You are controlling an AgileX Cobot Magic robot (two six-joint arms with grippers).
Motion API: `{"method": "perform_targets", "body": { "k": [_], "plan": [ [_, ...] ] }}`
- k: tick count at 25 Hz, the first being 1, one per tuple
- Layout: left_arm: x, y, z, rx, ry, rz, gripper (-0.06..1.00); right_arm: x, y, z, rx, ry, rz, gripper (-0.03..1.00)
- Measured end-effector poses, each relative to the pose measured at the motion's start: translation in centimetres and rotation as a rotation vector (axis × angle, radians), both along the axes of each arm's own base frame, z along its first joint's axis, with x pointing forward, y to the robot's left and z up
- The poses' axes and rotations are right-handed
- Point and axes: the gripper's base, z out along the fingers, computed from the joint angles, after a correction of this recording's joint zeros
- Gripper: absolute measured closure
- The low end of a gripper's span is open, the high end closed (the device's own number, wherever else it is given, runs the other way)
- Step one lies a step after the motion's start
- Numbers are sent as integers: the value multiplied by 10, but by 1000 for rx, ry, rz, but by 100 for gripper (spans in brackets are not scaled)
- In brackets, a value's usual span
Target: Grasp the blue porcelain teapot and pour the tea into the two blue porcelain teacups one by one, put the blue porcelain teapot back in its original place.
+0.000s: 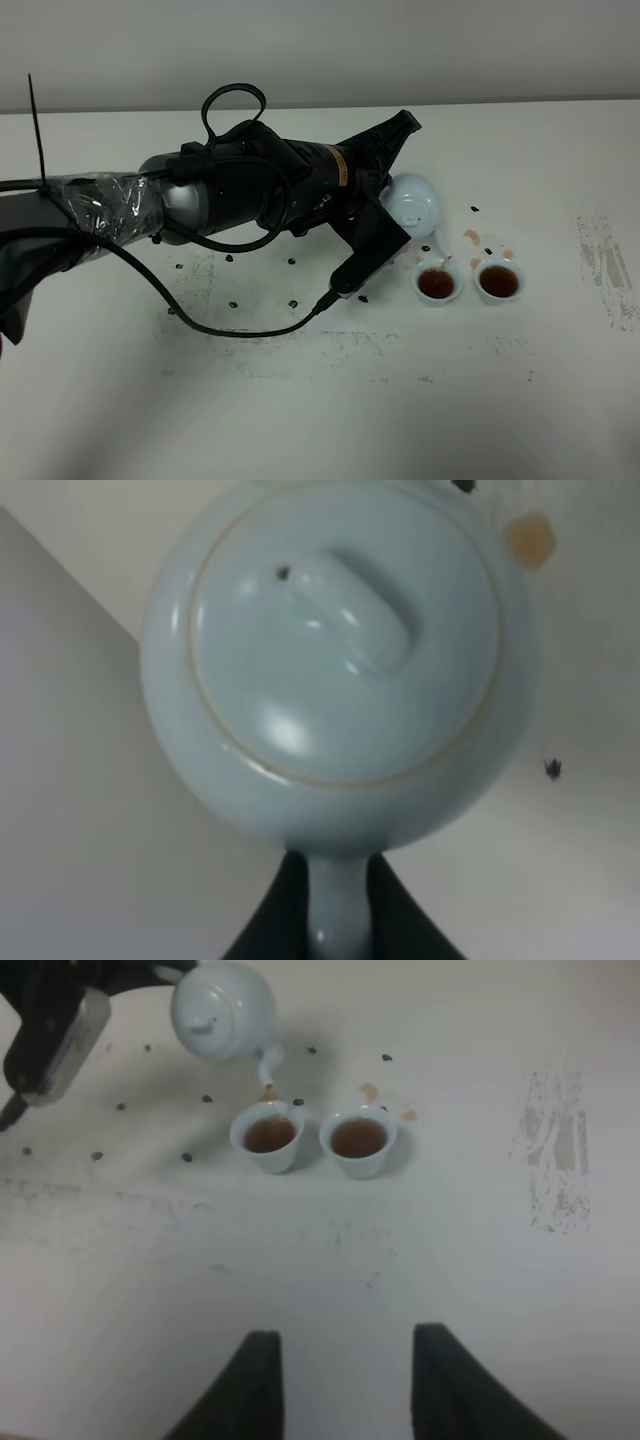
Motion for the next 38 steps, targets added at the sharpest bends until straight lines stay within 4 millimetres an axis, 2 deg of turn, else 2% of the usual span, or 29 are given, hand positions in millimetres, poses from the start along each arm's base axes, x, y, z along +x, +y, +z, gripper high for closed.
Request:
{"method": "perform_targets", "body": {
  "k": [5,7,12,16,23,30,34,38],
  "plan": [
    [-2,0,4,-149,113,150,91,0,0,0,0,0,0,67],
    [-4,0,14,-274,188,260,91,0,0,0,0,0,0,67],
    [-14,6,53,-636,406,569,91,0,0,0,0,0,0,67],
    [-20,16,70,-778,544,769,91,0,0,0,0,0,0,67],
    [-9,51,61,-793,669,1101,91,0,0,0,1,0,1,67],
    [14,100,57,-888,645,1400,91,0,0,0,1,0,1,67],
    [24,120,41,-858,622,1540,91,0,0,0,1,0,1,67],
    [31,128,15,-790,637,1624,91,0,0,0,1,0,1,67]
  ]
}}
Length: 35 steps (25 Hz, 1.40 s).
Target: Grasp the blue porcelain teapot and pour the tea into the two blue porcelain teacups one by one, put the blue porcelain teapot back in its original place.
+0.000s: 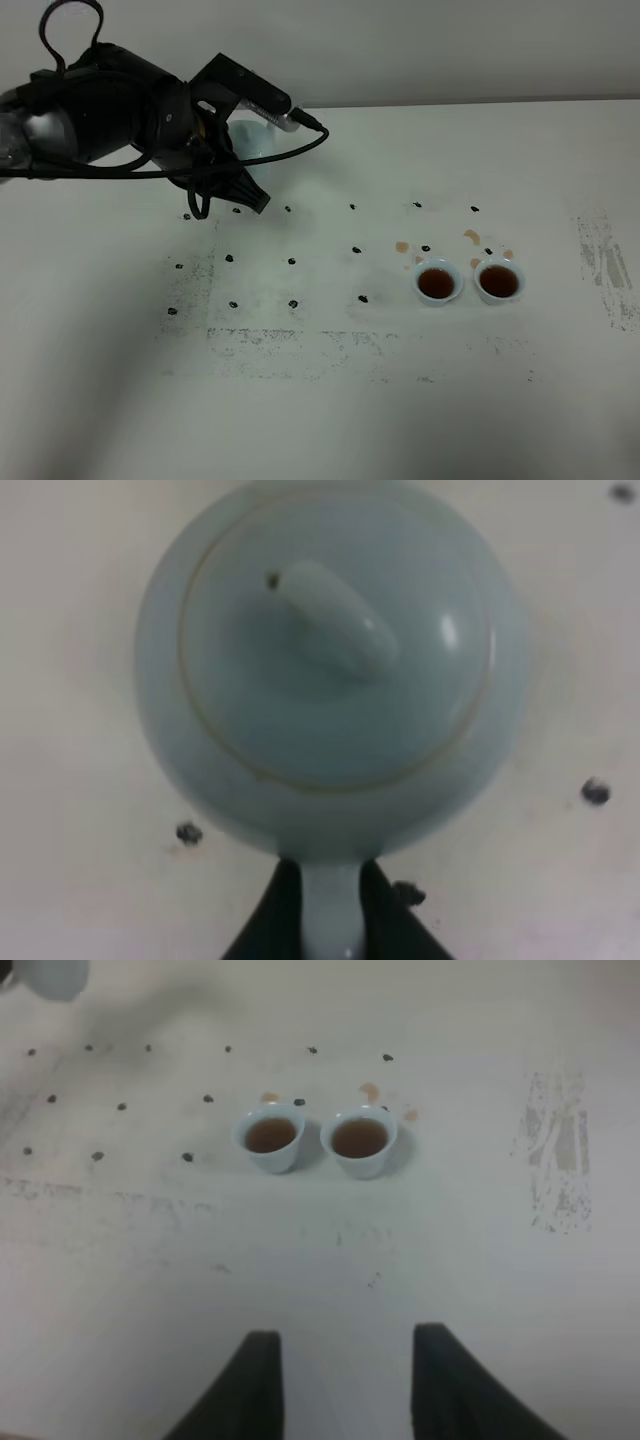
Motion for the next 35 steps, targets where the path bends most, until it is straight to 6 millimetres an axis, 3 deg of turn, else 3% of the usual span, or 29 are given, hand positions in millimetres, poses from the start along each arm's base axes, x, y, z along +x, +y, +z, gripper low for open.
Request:
{"method": "perform_targets", "body": {
  "k": [6,11,30,35],
  "plan": [
    [8,7,-31,22,69,40,91,0,0,0,0,0,0,67],
    [12,13,-45,31,95,61,91,0,0,0,1,0,1,67],
    [20,22,-58,20,88,82,90,0,0,0,2,0,2,67],
    [20,23,-62,29,106,84,86,0,0,0,2,0,2,67]
  ]
}}
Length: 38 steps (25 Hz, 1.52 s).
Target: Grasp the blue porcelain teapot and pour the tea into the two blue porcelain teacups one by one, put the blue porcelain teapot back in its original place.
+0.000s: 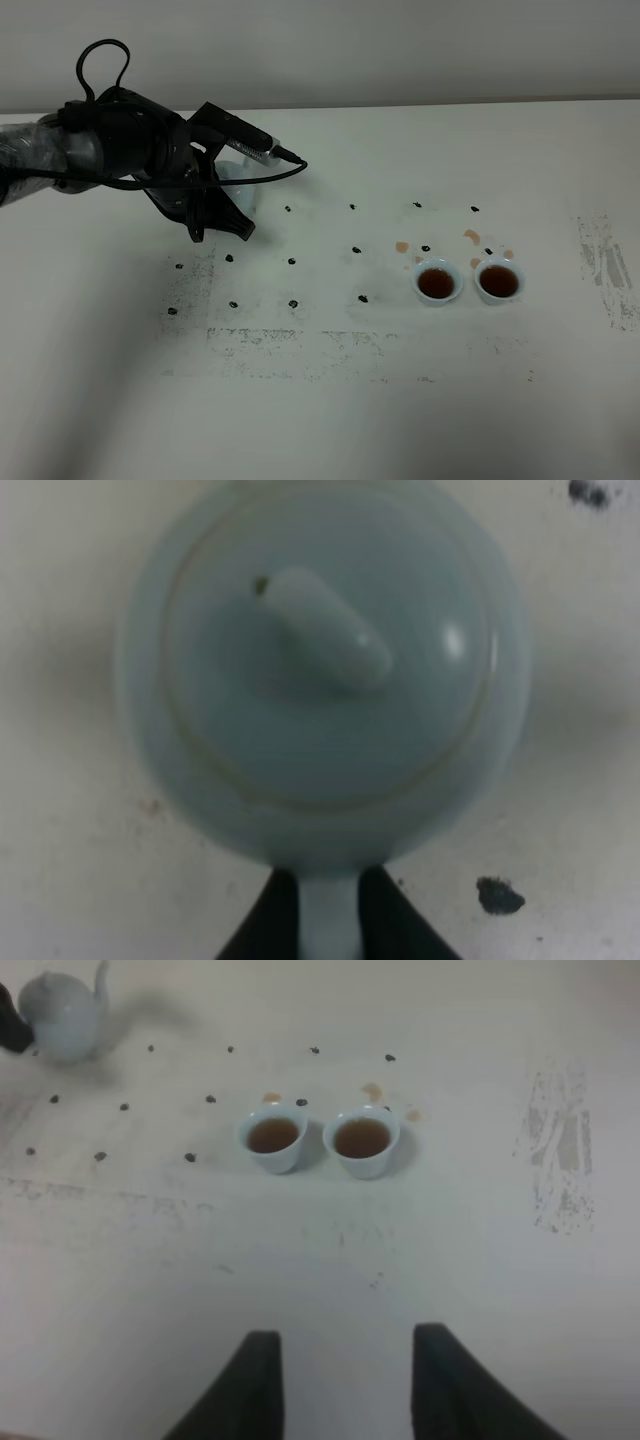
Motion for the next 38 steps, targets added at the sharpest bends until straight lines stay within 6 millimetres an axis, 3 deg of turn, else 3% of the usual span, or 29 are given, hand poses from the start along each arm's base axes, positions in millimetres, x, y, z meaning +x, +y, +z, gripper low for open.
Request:
{"method": "perform_targets", "body": {
  "k": [12,25,35,38],
  "plan": [
    [-2,1,-4,17,35,6,60,0,0,0,0,0,0,67],
    [-16,5,-5,42,187,62,56,0,0,0,0,0,0,67],
    [-38,14,45,29,266,136,56,0,0,0,0,0,0,67],
    [-44,32,71,-11,275,204,56,0,0,0,0,0,0,67]
  ]
}}
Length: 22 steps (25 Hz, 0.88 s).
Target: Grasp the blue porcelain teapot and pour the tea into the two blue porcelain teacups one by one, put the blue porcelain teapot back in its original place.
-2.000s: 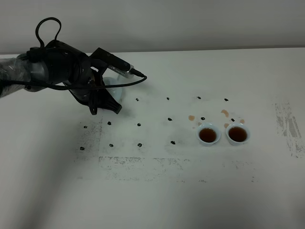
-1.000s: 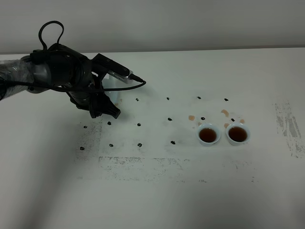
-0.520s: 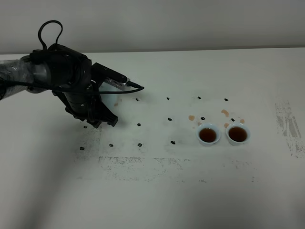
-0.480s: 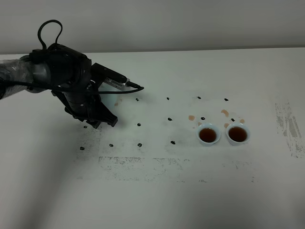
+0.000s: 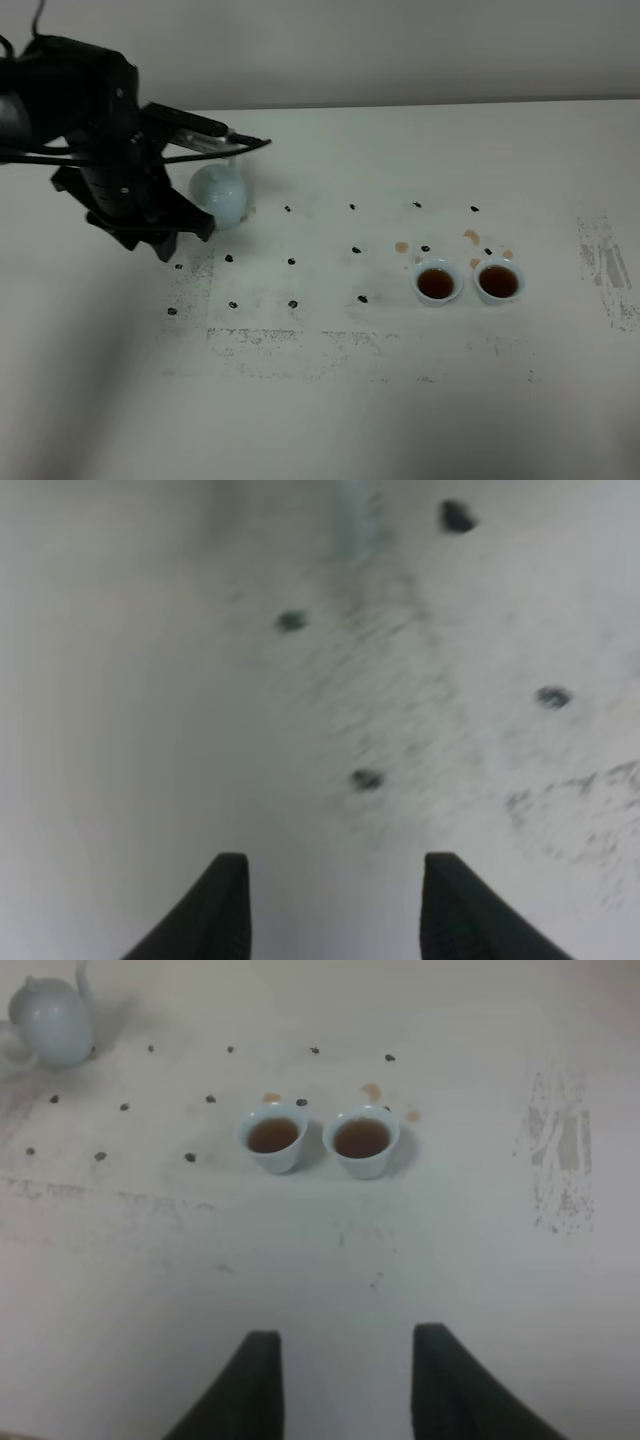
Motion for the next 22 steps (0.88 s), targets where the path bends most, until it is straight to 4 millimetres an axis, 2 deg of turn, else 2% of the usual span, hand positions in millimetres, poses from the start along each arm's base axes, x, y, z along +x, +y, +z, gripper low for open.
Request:
{"method": "perform_targets", "body": {
  "k": [3,5,7,10,13,16,19,22],
  "plan": [
    [-12,28,44,23,-64,67,56,0,0,0,0,0,0,67],
    [-29,42,79,51,-125,106,56,0,0,0,0,0,0,67],
    [-57,56,113,87,-200,156,56,0,0,0,0,0,0,67],
    [-117,78,154,105,-360,238,56,0,0,0,0,0,0,67],
    [-173,97,166,100,-486,296,56,0,0,0,0,0,0,67],
    [-217,116,161,98,-563,362,56,0,0,0,0,0,0,67],
    [-253,130,140,98,-545,451,56,0,0,0,0,0,0,67],
    [-283,133,116,50,-500,502,56,0,0,0,0,0,0,67]
  ]
}}
